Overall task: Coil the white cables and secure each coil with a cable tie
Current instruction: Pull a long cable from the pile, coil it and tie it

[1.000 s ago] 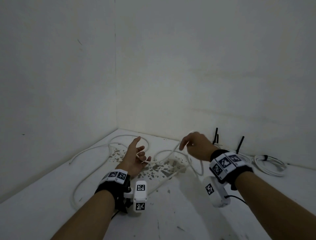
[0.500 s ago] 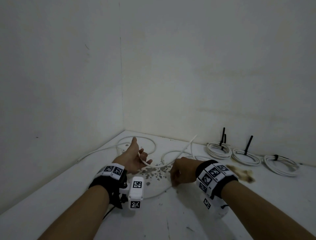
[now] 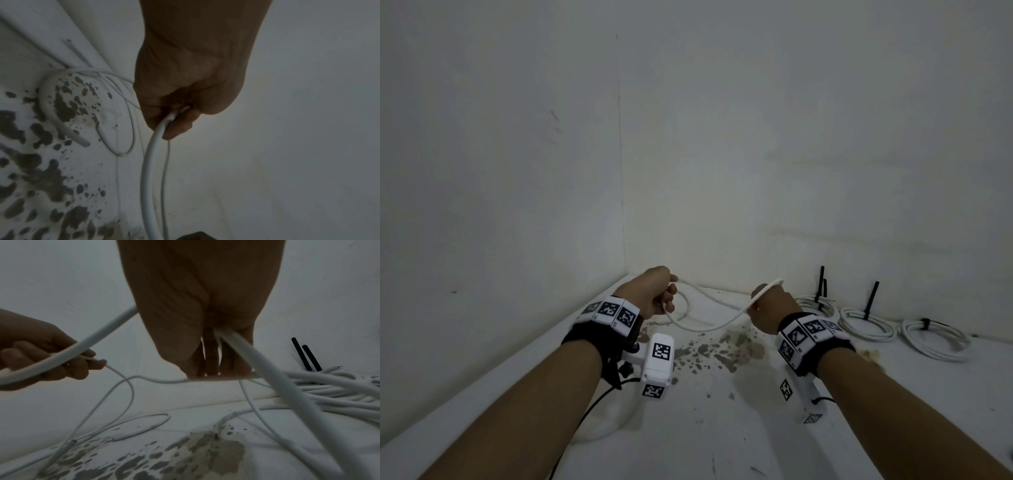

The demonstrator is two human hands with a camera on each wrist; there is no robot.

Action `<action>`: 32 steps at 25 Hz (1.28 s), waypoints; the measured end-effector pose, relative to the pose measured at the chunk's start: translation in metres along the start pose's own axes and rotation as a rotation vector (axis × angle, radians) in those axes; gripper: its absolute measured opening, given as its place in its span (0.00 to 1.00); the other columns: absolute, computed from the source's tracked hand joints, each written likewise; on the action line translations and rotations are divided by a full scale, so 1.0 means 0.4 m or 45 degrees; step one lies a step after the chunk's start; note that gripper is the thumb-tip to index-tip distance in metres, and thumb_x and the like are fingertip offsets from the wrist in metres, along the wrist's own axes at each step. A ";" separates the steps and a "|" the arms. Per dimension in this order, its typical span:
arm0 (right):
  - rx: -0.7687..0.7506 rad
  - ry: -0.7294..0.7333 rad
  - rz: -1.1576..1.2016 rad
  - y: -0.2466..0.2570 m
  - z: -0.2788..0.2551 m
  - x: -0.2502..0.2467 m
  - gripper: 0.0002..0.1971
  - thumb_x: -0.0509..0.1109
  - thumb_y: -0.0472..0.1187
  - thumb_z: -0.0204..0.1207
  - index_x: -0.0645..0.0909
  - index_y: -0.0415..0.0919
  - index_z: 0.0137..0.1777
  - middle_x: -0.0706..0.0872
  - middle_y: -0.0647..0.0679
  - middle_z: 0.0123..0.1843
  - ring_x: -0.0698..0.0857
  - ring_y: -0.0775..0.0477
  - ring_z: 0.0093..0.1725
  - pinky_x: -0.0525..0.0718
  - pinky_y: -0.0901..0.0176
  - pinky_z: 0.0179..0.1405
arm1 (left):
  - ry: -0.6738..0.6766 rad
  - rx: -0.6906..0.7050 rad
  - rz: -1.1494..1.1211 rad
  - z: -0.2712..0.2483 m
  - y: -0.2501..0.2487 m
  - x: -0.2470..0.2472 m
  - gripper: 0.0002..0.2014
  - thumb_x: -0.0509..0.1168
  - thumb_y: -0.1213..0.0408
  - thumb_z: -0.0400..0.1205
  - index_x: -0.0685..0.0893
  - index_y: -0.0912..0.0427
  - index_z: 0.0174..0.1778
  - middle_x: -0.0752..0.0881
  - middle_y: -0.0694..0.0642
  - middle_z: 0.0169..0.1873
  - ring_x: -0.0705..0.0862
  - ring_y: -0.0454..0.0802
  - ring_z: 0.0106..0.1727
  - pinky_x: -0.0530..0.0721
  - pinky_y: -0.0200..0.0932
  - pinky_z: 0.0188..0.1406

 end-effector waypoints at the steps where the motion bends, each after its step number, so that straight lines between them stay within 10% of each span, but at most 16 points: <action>1: -0.053 0.025 0.007 0.008 -0.006 0.004 0.08 0.68 0.42 0.83 0.81 0.37 0.53 0.85 0.39 0.57 0.83 0.41 0.47 0.82 0.54 0.43 | 0.012 0.018 0.042 -0.001 -0.005 0.008 0.13 0.47 0.67 0.87 0.77 0.63 0.54 0.73 0.55 0.30 0.64 0.46 0.22 0.70 0.34 0.16; 7: -0.285 0.083 0.118 0.014 -0.080 -0.169 0.17 0.66 0.25 0.74 0.87 0.45 0.55 0.83 0.47 0.52 0.84 0.44 0.51 0.83 0.56 0.46 | -0.015 0.105 0.385 -0.002 -0.055 0.026 0.14 0.46 0.70 0.87 0.78 0.67 0.53 0.71 0.57 0.31 0.61 0.47 0.24 0.61 0.35 0.17; 10: -0.322 0.088 -0.056 0.008 -0.109 -0.312 0.17 0.71 0.26 0.72 0.88 0.51 0.46 0.85 0.49 0.54 0.85 0.46 0.54 0.84 0.55 0.52 | -0.131 0.196 0.578 0.005 -0.088 0.025 0.14 0.50 0.72 0.87 0.72 0.63 0.36 0.71 0.58 0.31 0.66 0.50 0.26 0.65 0.38 0.22; 16: -0.208 -0.816 0.457 -0.074 -0.172 -0.645 0.16 0.67 0.22 0.71 0.85 0.46 0.40 0.85 0.44 0.53 0.89 0.42 0.46 0.79 0.63 0.32 | -0.207 0.255 0.495 0.033 -0.069 0.026 0.15 0.53 0.69 0.86 0.69 0.58 0.31 0.72 0.55 0.31 0.70 0.49 0.27 0.70 0.39 0.24; 23: -0.192 -1.542 0.432 -0.134 -0.300 -0.762 0.15 0.60 0.19 0.70 0.82 0.35 0.46 0.82 0.36 0.46 0.79 0.41 0.38 0.72 0.58 0.35 | -0.156 0.120 -0.084 0.035 -0.018 0.010 0.13 0.46 0.72 0.86 0.70 0.61 0.38 0.68 0.55 0.30 0.58 0.49 0.25 0.57 0.27 0.12; 28: -0.032 -1.422 0.963 -0.204 -0.261 -0.709 0.12 0.65 0.24 0.71 0.79 0.42 0.38 0.87 0.44 0.43 0.85 0.45 0.38 0.81 0.61 0.36 | -0.086 0.180 -0.179 -0.009 -0.079 0.064 0.08 0.64 0.61 0.85 0.74 0.60 0.46 0.68 0.55 0.29 0.61 0.47 0.24 0.59 0.31 0.13; 32: -0.027 -1.070 0.766 -0.161 -0.193 -0.588 0.12 0.69 0.24 0.70 0.82 0.44 0.38 0.87 0.47 0.41 0.88 0.43 0.45 0.77 0.65 0.39 | 0.117 0.263 -0.499 -0.054 -0.177 0.154 0.08 0.66 0.61 0.83 0.73 0.56 0.41 0.65 0.51 0.24 0.62 0.44 0.17 0.58 0.32 0.10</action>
Point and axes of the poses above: each hand's wrist, its own z-axis towards the middle knuckle, its own x-axis out of the palm, y = z × x, the point moved 10 cm from there along z, towards the middle knuckle
